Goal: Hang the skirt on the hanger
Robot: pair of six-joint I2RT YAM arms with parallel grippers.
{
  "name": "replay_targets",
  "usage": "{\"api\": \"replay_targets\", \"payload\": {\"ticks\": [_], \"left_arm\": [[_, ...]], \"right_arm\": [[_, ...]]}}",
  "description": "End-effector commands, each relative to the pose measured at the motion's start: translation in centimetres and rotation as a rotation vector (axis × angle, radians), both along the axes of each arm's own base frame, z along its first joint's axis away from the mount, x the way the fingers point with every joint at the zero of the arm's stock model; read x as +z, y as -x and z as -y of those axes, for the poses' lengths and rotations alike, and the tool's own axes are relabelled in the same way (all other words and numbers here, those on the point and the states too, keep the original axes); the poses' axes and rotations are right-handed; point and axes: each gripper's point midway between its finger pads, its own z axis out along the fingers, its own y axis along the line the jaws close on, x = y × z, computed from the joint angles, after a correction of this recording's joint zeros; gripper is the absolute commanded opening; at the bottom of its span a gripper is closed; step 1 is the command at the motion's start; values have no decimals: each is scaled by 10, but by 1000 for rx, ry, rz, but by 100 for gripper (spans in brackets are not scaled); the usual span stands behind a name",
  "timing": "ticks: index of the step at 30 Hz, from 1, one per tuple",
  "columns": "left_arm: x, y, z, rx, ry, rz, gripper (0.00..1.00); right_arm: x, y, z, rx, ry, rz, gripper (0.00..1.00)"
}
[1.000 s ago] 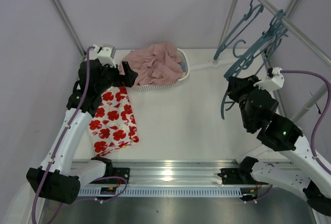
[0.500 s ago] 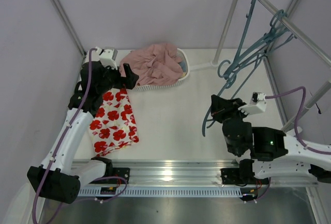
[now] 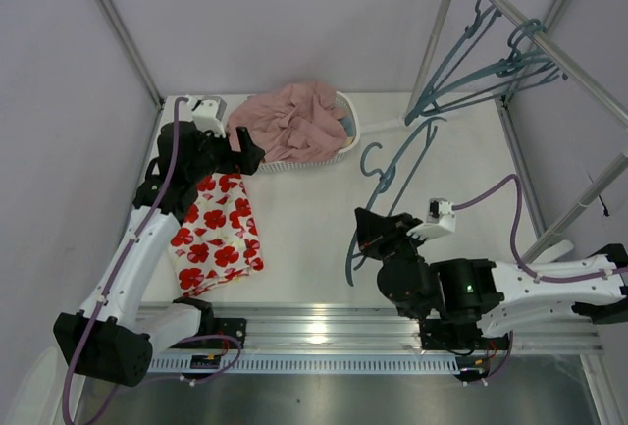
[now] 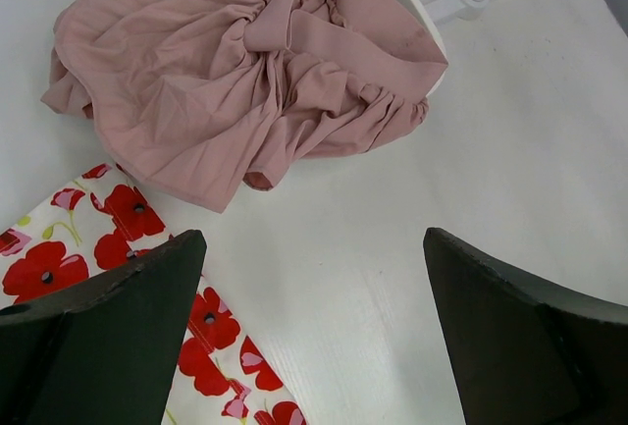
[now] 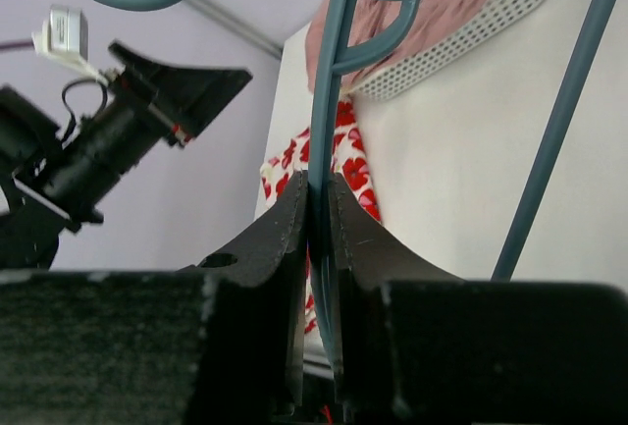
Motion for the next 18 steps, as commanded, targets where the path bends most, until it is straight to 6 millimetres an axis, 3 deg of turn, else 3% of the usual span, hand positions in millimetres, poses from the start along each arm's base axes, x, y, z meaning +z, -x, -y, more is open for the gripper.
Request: {"api": "replay_targets", "payload": {"ticks": [1,2,7,9,10,11,12,15,16,17,18], "left_arm": [[7,-2,2,-10,26,29,100],[7,-1,2,-11,28,29,100],[6,2,7,-35,50,18,99],[7,5,8,-39,55,17,99],[7,6,7,-36,55,19,99],[6,8,6,-31,51,19,99],[5,10,4,-26,46,16,99],[2,18,0,-13,36,10,100],[-1,22,1,-24,36,2,99],[-4,26,3,-35,42,-11,99],[-8,32,7,-64,52,-34,100]], "right_arm": [[16,-3,23,-239,-121,95,0],[15,-1,15,-209,-201,81,0],[-40,9,-21,-55,-204,-54,0],[-52,13,-27,-47,-219,-111,0],[-68,16,-36,-43,-179,-146,0],[-78,16,-29,-55,-109,-156,0],[-71,16,-33,-73,-197,-182,0],[-79,19,-39,-73,-145,-204,0],[-87,23,-43,-36,-38,-212,0],[-76,25,-60,10,-131,-232,0],[-78,19,-65,36,-110,-251,0]]}}
